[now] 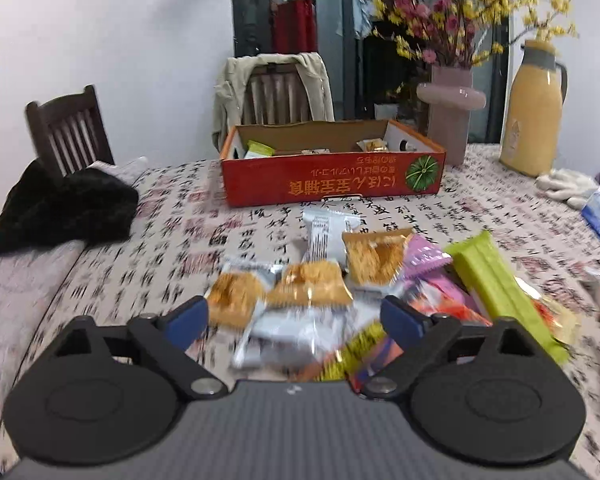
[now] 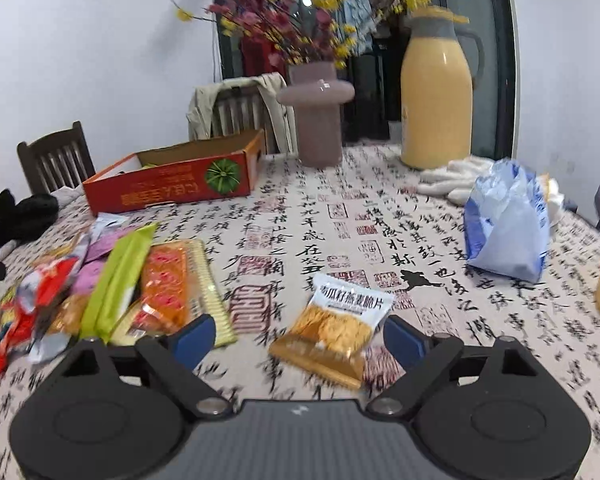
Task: Organize snacks
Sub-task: 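Grasp a cookie packet with the left tool while the right tool grasps an oat-crisp packet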
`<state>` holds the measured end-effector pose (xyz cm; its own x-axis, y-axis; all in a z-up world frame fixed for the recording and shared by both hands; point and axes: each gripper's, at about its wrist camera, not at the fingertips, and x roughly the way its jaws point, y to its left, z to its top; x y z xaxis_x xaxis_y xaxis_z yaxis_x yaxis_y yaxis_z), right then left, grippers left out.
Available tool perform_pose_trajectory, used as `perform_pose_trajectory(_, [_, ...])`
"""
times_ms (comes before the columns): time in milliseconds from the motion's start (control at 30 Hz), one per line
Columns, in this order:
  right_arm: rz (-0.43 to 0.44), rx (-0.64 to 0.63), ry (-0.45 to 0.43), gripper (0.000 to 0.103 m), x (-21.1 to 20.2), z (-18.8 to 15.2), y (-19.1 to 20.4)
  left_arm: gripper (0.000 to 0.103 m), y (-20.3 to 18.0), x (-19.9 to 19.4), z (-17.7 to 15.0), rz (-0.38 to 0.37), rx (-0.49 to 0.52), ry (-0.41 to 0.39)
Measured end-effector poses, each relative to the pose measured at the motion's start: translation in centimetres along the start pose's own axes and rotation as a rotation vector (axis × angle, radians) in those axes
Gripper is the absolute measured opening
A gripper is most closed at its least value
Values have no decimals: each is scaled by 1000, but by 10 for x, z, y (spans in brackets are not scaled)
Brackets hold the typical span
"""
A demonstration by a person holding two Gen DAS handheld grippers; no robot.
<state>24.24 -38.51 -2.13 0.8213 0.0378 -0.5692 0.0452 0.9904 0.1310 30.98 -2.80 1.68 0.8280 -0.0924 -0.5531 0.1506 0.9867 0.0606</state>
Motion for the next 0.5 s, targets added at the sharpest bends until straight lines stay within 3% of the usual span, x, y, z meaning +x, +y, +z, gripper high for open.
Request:
perform_pose_trajectory(100, [-39, 9, 57, 77, 23, 7, -4, 89, -1, 27, 13, -21, 22, 28])
perform_pose_trajectory(167, [-53, 1, 86, 59, 36, 9, -3, 86, 1, 46, 19, -34, 12, 69])
perform_pose_trajectory(233, [-49, -26, 78, 49, 41, 10, -1, 80, 1, 63, 23, -48, 3, 108])
perform_pose_trajectory(333, [-5, -57, 81, 47, 47, 13, 5, 67, 2, 76, 26, -82, -10, 126])
perform_pose_trajectory(400, [11, -85, 83, 47, 48, 13, 10, 46, 5, 79, 29, -100, -30, 130])
perform_pose_trajectory(500, [27, -99, 82, 45, 49, 13, 15, 45, 8, 82, 27, -103, -42, 158])
